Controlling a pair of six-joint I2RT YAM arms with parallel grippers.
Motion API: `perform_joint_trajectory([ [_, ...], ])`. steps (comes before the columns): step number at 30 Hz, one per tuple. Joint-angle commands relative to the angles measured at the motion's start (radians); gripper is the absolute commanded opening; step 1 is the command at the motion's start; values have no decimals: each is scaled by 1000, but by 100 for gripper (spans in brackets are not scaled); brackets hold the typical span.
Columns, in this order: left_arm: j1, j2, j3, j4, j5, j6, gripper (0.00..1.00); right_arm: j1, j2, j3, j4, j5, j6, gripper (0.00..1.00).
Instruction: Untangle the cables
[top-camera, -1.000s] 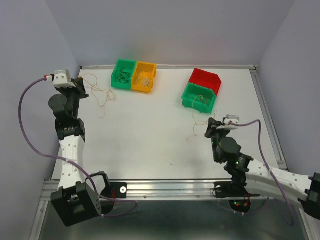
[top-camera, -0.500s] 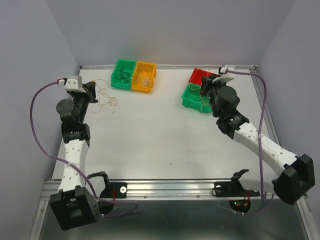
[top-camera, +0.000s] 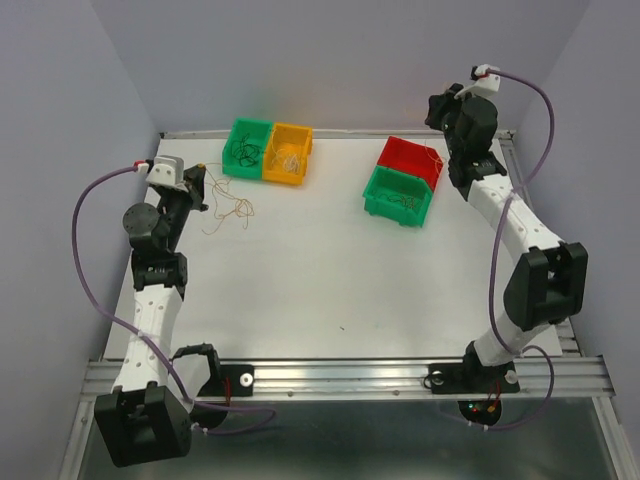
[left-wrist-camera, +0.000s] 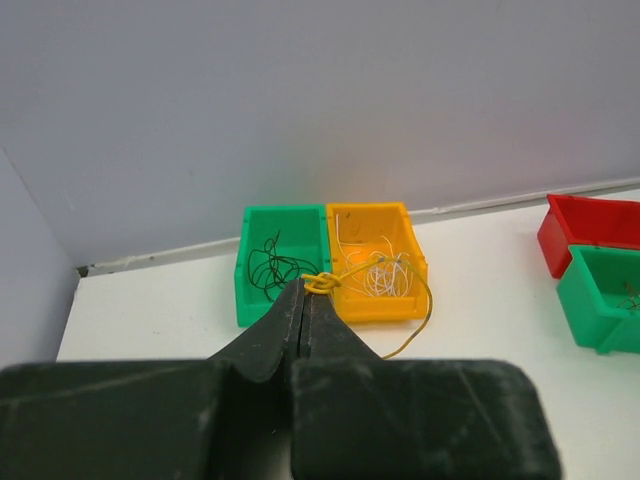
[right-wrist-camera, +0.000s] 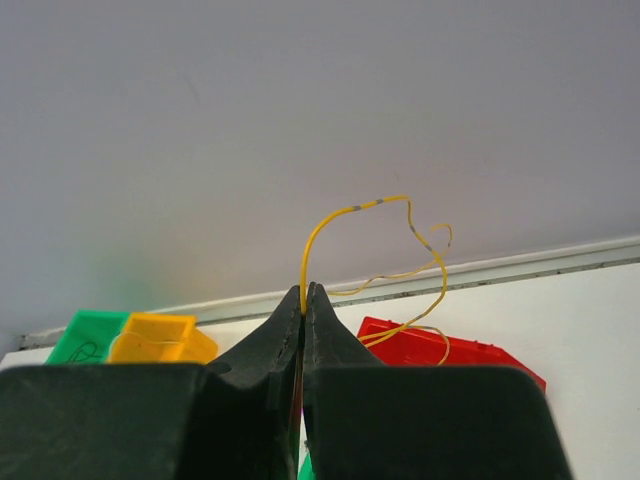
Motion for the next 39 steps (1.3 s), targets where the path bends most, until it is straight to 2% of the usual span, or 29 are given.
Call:
perform_joint_trajectory([
  [1,-22,-23,-11,75,-16,40,0,-50,91,105,18,-70,47,1],
  [9,-58,-17,-14,72,-31,55,0,-93,228,14,280,-231,50,1],
  [14,-62,-28,-18,72,-34,60,0,-91,271,-117,495,-343,69,1],
  [24,-69,-34,-23,71,-38,63,0,-91,267,-348,639,-322,96,1],
  [30,-73,-37,-23,69,-39,64,0,-91,266,-411,610,-158,123,1],
  [33,-76,-36,-22,66,-39,66,0,-94,320,-338,472,-87,129,1],
  [39,-78,-39,-23,65,-41,67,0,-107,467,-137,270,-92,155,1],
])
